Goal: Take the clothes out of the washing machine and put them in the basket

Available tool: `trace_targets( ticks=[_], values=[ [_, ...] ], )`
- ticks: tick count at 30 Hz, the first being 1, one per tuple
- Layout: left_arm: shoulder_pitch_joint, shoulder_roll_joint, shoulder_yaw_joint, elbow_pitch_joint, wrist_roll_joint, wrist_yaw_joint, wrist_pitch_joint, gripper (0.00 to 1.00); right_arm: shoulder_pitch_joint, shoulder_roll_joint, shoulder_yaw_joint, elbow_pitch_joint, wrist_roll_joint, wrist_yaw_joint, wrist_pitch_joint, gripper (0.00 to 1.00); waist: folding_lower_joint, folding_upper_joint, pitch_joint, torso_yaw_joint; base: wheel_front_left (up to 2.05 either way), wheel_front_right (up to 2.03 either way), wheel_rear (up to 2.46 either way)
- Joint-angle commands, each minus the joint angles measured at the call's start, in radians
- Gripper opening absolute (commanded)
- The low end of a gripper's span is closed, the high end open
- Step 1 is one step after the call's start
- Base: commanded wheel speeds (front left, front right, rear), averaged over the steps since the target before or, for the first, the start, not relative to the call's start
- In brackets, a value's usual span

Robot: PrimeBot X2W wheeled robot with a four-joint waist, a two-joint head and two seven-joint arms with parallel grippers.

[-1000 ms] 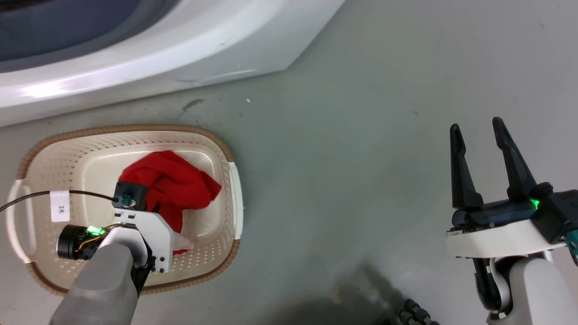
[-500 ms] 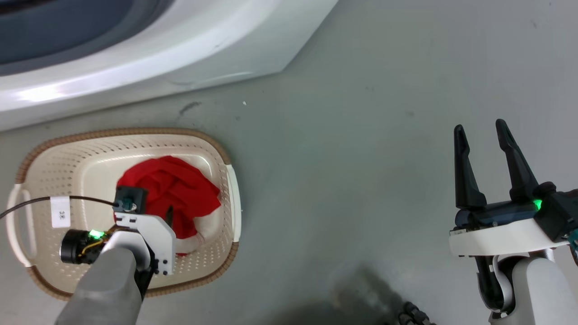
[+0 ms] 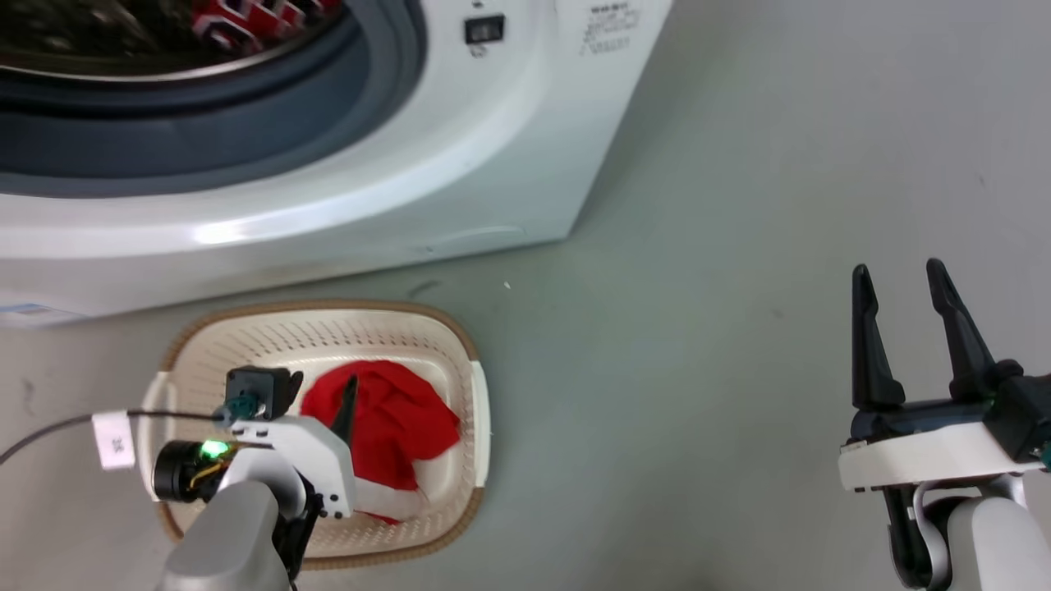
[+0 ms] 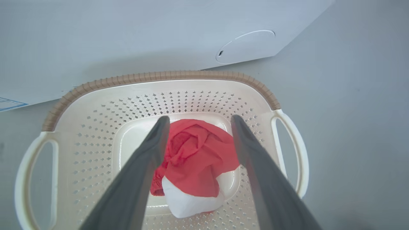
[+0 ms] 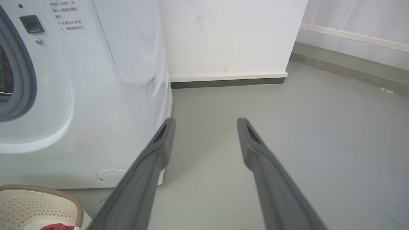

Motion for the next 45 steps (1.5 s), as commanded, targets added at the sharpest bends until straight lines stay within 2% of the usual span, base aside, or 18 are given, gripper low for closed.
trace_targets(
  ticks=[1,8,14,21,26,30,34,36,45],
  values=[
    [0.049,-0.001,0.022,-0.046,0.000,0.008,-0.003,1.00,0.016,0.001,-0.006,0.008,-0.006,-0.001,-0.002,1.00,0.0000,0.0000,-0.069,0.046,0.00,0.00,0.00],
    [0.184,-0.010,0.120,-0.299,0.030,0.026,-0.003,1.00,0.063,0.001,-0.014,0.028,-0.014,-0.001,-0.002,1.00,0.0000,0.0000,-0.158,0.072,0.00,0.00,0.00],
    [0.296,-0.021,0.233,-0.532,0.073,0.033,-0.003,1.00,0.097,0.001,-0.006,0.033,-0.015,-0.001,-0.002,1.00,0.0000,0.0000,-0.209,0.062,0.00,0.00,0.00],
    [0.328,-0.022,0.305,-0.695,0.111,0.026,-0.004,1.00,0.094,0.001,0.007,0.023,-0.008,-0.001,-0.002,1.00,0.0000,0.0000,-0.201,0.027,0.00,0.00,0.00],
    [0.256,0.030,0.324,-0.757,0.133,0.024,0.011,1.00,0.076,0.001,0.026,0.015,0.015,-0.001,-0.002,1.00,0.0000,0.0000,-0.147,-0.021,0.00,0.00,0.00],
    [0.148,0.089,0.332,-0.799,0.129,0.017,0.103,1.00,0.063,0.001,0.036,0.010,0.031,-0.001,-0.002,1.00,0.0000,0.0000,-0.086,-0.059,0.00,0.00,0.00],
    [0.002,0.158,0.326,-0.808,0.107,0.001,0.268,1.00,0.044,0.001,0.047,0.006,0.051,-0.001,-0.002,1.00,0.0000,0.0000,-0.020,-0.096,0.00,0.00,0.00],
    [-0.074,0.171,0.339,-0.789,0.058,-0.005,0.356,1.00,0.035,0.001,0.051,0.004,0.075,-0.001,-0.002,1.00,0.0000,0.0000,0.010,-0.116,0.00,0.00,0.00],
    [-0.429,0.348,0.312,-0.643,0.014,-0.018,0.720,1.00,-0.015,0.003,0.115,-0.028,0.141,-0.001,-0.002,1.00,0.0000,0.0000,0.167,-0.217,0.00,0.00,0.00]
  ],
)
